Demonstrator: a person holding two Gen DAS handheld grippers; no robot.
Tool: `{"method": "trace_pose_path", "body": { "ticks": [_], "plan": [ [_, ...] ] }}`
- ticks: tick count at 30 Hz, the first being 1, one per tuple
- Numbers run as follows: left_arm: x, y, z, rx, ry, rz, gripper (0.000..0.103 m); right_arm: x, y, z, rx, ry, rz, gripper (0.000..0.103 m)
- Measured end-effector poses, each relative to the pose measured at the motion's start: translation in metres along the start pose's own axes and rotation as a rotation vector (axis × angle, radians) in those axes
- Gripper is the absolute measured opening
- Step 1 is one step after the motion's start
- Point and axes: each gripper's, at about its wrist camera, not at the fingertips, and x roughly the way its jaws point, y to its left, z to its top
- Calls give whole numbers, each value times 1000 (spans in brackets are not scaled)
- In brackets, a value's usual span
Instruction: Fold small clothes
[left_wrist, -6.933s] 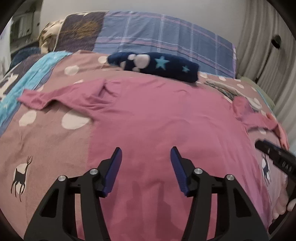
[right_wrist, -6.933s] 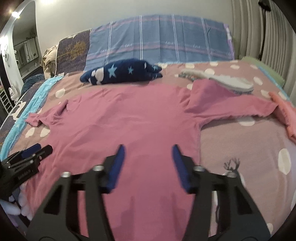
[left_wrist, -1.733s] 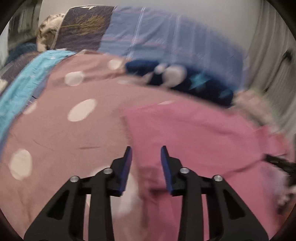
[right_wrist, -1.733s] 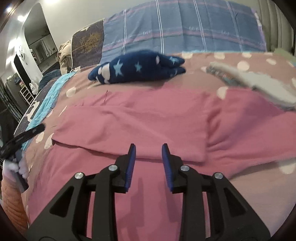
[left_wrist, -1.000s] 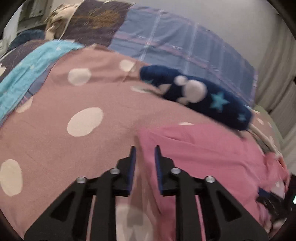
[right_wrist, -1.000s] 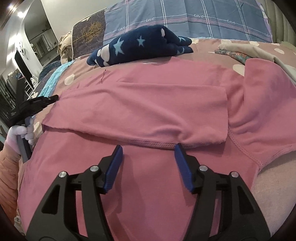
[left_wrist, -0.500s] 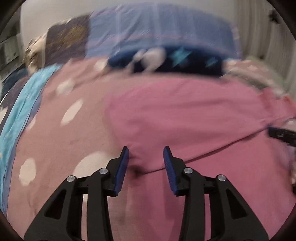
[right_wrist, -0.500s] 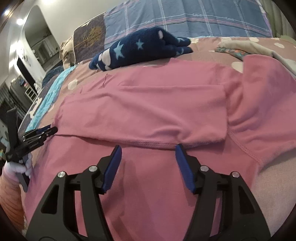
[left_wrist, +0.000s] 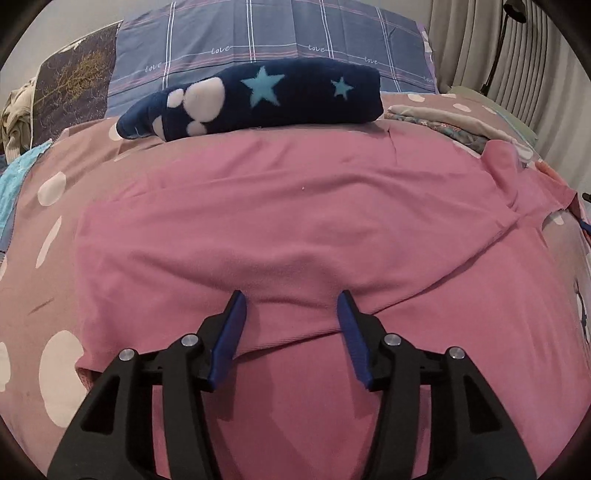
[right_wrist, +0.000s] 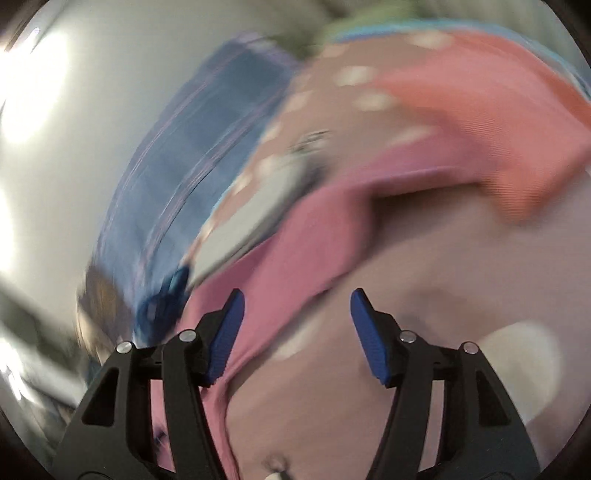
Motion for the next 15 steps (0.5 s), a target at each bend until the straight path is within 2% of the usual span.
{"method": "trace_pose_path", "body": {
  "ticks": [2, 7, 9, 10, 11, 12, 13, 14, 15],
  "plan": [
    [-1, -6, -2, 19, -3, 26, 54, 0, -28, 15, 137, -11, -3, 63],
    [-4, -6, 0, 20, -7, 46, 59, 24, -60, 37, 440, -24, 169, 67],
    [-4, -5, 0, 16, -8, 46, 60, 34, -64, 47, 511, -54, 150, 66],
    [-3, -5, 0, 17, -8, 48, 60, 37, -66, 49, 532, -71, 99, 56],
    [-4, -6, 0, 17, -9, 52, 61, 40, -68, 51, 563, -93, 48, 37],
    [-3, -7, 0, 18, -10, 58, 63, 43, -67, 50, 581, -100, 19, 29],
    [-3, -7, 0, 18, -10, 62, 63, 43, -66, 52, 578, -100, 13, 13],
    [-2, -6, 1, 15, -10, 70, 66, 45, -58, 54, 541, -97, 20, 6],
    [-2, -6, 0, 12, -10, 75, 68, 45, -45, 55, 483, -96, 27, 6]
  ]
}}
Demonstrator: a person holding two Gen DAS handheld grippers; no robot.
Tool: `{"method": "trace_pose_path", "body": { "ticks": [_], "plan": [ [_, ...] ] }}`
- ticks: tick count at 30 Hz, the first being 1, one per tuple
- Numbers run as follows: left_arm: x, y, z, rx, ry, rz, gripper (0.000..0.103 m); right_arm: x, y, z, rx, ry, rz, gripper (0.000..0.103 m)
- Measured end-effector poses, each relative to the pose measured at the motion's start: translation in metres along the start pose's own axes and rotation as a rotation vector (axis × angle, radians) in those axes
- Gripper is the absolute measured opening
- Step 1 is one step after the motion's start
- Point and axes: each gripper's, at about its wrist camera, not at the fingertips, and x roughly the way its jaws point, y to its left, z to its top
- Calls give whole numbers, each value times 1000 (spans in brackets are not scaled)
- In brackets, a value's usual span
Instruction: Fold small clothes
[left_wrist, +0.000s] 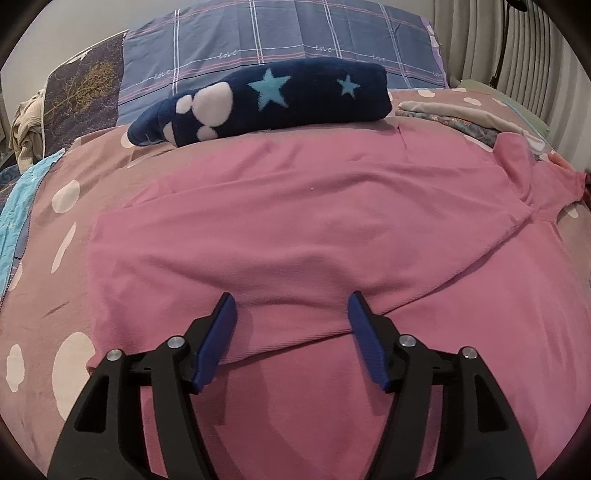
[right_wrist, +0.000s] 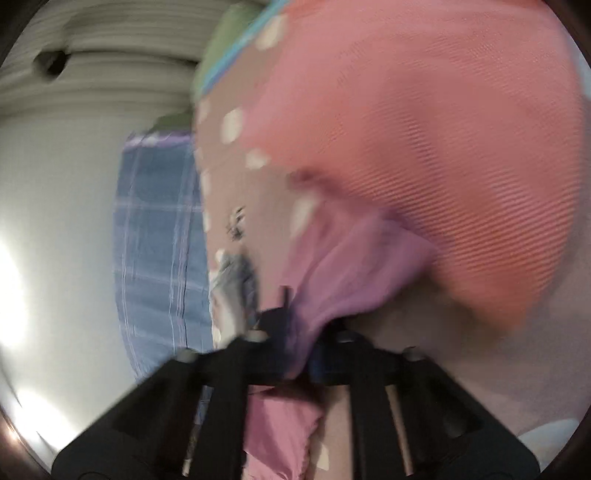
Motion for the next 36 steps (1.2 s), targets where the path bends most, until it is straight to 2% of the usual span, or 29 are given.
{"method": "trace_pose_path", "body": {
  "ticks": [3, 5, 7, 8, 11, 13, 14, 16, 17, 19, 21, 25, 27, 31, 33, 36],
  "plan": [
    [1, 2, 0, -12, 2, 3, 72, -7, 60, -37, -313, -8, 66, 5],
    [1, 3, 0, -14, 1, 1, 72, -12, 101, -81, -517, 34, 157, 5],
    [1, 2, 0, -12, 0, 4, 72, -13, 134, -131, -675, 115, 261, 5],
    [1, 2, 0, -11, -1, 6, 72, -10, 152, -167, -769, 179, 319, 5],
    [1, 3, 0, -15, -1, 2, 72, 3, 169, -257, -967, 342, 412, 5],
    [1, 5, 0, -21, -4, -5, 72, 16, 162, -305, -1054, 432, 408, 6],
    [1, 5, 0, -25, -5, -11, 72, 28, 153, -328, -1090, 480, 379, 6],
    [1, 6, 0, -29, -5, -16, 72, 53, 136, -352, -1100, 557, 315, 6],
    [1, 6, -1, -30, -5, -18, 72, 67, 122, -361, -1092, 601, 272, 6],
    [0, 6, -1, -33, -5, -22, 72, 77, 101, -372, -1106, 634, 214, 6],
    [0, 7, -1, -38, -6, -30, 72, 78, 81, -372, -1118, 653, 194, 6],
    [-2, 11, 0, -58, -10, -55, 72, 64, 65, -382, -1147, 677, 204, 8],
    [-10, 17, 1, -112, -19, -130, 72, 62, 68, -386, -1182, 683, 223, 10],
    [-26, 24, 7, -336, -25, -540, 72, 61, 63, -397, -1254, 680, 224, 12],
    [-22, 16, 13, -369, 9, -615, 72, 59, 64, -394, -1253, 684, 214, 12],
    [-7, 0, 19, -397, 71, -668, 72, 59, 65, -392, -1239, 673, 220, 8]
  ]
}}
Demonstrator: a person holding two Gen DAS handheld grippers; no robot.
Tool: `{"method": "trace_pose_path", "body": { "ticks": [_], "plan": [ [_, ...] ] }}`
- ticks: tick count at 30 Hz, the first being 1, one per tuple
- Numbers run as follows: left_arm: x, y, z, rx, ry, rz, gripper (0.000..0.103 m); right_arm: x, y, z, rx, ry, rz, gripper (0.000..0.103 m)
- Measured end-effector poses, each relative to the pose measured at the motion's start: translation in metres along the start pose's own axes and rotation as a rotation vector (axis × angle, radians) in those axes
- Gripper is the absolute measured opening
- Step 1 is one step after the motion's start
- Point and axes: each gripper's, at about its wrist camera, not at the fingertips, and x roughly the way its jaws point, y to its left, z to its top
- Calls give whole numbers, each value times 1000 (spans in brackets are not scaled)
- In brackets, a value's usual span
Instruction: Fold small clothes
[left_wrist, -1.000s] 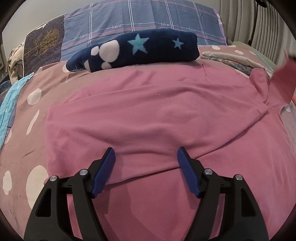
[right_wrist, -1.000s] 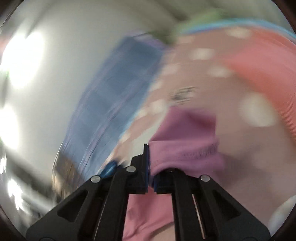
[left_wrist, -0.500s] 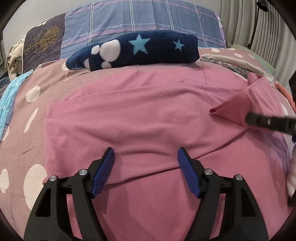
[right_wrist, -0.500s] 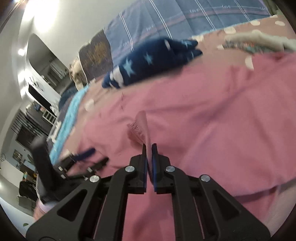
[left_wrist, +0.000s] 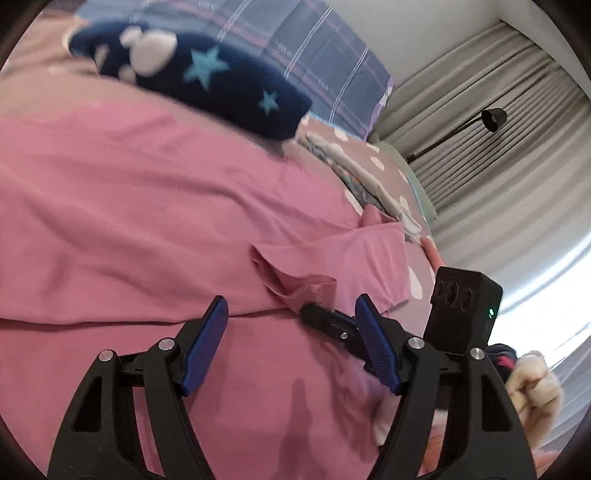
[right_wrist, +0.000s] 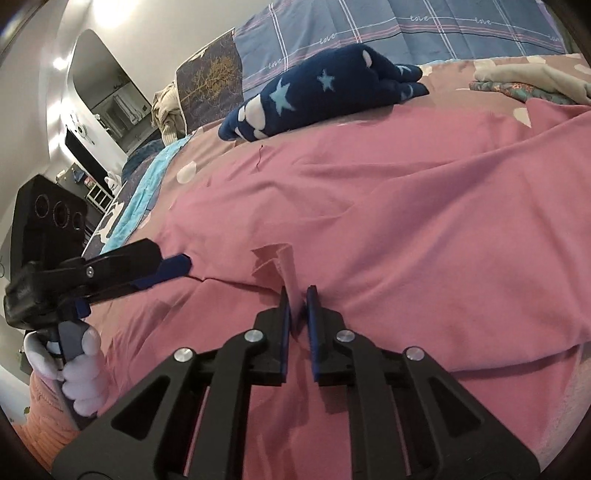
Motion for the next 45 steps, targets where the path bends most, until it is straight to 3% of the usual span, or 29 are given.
{"method": "trace_pose_path", "body": {
  "ticks": [6, 9, 10, 12, 14, 16, 19, 22, 24, 27, 29, 31, 38, 45],
  "plan": [
    [41, -4, 14, -128, 65, -66, 72, -8, 4, 0, -25, -53, 26, 7],
    [57, -7, 21, -153, 88, -28, 70, -9, 10, -1, -60, -61, 41, 7],
    [63, -8, 23, -160, 94, -7, 65, -10, 12, -1, -71, -65, 50, 7],
    [72, -13, 29, -154, 109, 21, 1, -13, 16, -1, -93, -73, 68, 7],
    [73, -19, 34, -156, 110, 14, 1, -12, 17, -1, -95, -68, 58, 15],
    [56, -37, 46, -76, 57, 40, 1, -15, 16, 0, -82, -64, 50, 32],
    [15, -60, 64, 29, -23, 31, 1, -41, 18, 2, -88, -109, 64, 33],
    [-32, -69, 80, 113, -123, 83, 1, -73, 15, 0, -121, -150, 60, 42],
    [-55, -64, 85, 139, -171, 125, 1, -81, 6, -6, -132, -139, -17, 47],
    [-86, -44, 85, 164, -230, 234, 1, -72, -22, -14, -47, -72, -147, 47],
    [-103, -24, 83, 150, -247, 290, 1, -65, -43, -18, 53, -40, -154, 40],
    [-112, -5, 79, 129, -250, 327, 1, -64, -47, -18, 77, -43, -139, 41],
    [-106, 63, 75, 35, -217, 446, 1, -54, -35, -20, 4, -31, -194, 49],
    [-113, 101, 70, -61, -224, 489, 3, -56, -40, -22, 19, -35, -171, 50]
  ]
}}
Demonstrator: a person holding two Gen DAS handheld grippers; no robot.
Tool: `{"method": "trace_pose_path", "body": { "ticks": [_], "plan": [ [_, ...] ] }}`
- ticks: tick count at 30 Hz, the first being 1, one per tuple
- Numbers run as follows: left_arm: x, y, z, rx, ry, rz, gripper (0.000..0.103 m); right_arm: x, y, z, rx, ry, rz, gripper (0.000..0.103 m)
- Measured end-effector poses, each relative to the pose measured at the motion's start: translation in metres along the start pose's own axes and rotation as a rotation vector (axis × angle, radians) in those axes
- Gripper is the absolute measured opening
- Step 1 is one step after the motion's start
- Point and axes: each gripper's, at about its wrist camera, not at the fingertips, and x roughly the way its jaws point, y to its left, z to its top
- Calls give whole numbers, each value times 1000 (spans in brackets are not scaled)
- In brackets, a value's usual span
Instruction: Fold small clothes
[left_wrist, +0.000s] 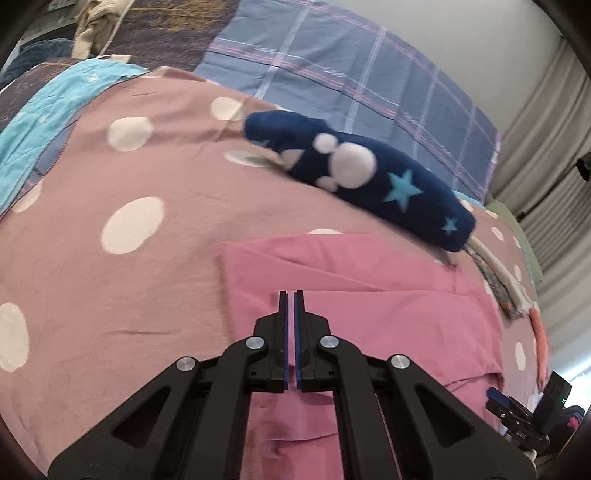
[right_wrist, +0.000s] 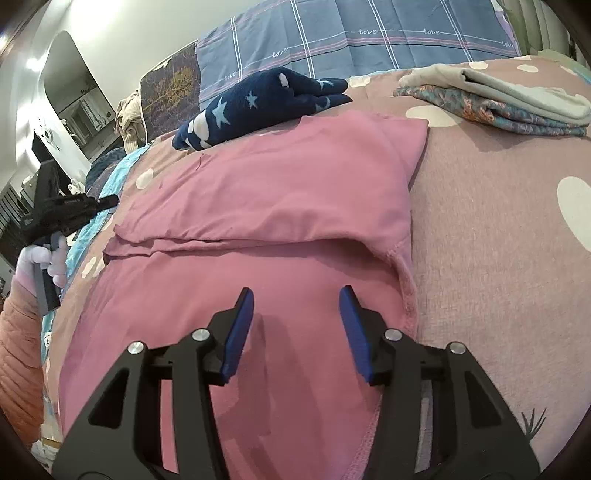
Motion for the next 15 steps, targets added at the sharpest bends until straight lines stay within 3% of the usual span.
{"method": "trace_pose_path", "body": {
  "ticks": [2, 4, 6, 7, 10, 11, 13, 15],
  "plan": [
    [-3, -2, -5, 2, 6, -23, 11, 0, 1, 0, -3, 0, 0, 51],
    [-5, -18, -15, 66, 14, -56, 18, 1, 1, 0, -7, -1, -1, 52],
    [-2, -33, -26, 133, 26, -57, 35, 1, 2, 0, -6, 0, 2, 52],
    [1, -41, -32, 170, 36, -46, 39, 1, 1, 1, -5, 0, 2, 52],
    [26, -56, -55, 316, 84, 100, 41, 0, 1, 1, -3, -2, 4, 52],
    [31, -59, -65, 393, 51, 144, 41, 0, 1, 1, -3, -3, 4, 52],
    [30, -62, -72, 427, 20, 169, 41, -7, 1, 2, 14, -13, 12, 52],
    [29, -63, -74, 435, 18, 189, 41, -25, -6, 5, 68, -46, 100, 51]
  ]
}}
